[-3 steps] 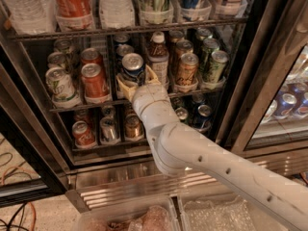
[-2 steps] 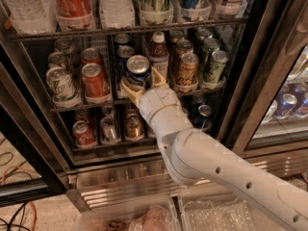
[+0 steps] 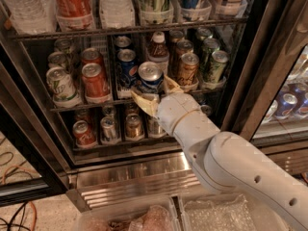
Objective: Pick pepsi can from middle shelf of fridge
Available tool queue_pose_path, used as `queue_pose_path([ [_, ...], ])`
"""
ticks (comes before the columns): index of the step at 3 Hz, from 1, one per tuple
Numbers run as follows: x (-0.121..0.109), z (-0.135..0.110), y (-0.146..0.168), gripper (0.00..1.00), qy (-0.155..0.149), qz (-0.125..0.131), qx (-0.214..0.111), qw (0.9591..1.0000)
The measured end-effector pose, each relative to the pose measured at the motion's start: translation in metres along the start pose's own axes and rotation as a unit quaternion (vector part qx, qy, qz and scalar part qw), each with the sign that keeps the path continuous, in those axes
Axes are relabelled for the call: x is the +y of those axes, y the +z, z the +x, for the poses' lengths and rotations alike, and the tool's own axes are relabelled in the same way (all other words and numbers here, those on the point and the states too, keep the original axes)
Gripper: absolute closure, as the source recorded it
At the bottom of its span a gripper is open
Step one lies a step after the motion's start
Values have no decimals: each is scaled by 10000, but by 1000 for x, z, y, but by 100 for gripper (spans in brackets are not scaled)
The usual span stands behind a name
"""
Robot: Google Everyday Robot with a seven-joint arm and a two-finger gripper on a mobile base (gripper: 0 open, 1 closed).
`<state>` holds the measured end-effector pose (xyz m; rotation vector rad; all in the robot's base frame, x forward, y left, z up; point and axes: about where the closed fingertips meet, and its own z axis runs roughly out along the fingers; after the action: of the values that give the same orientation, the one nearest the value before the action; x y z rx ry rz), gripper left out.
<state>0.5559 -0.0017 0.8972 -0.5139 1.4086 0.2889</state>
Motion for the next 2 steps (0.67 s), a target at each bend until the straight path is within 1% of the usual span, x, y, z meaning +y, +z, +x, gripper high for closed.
queue_pose_path([
  [1, 6, 1, -10, 100, 77, -346, 31, 9994],
  [2, 11, 4, -14, 100, 123, -555, 66, 9984],
])
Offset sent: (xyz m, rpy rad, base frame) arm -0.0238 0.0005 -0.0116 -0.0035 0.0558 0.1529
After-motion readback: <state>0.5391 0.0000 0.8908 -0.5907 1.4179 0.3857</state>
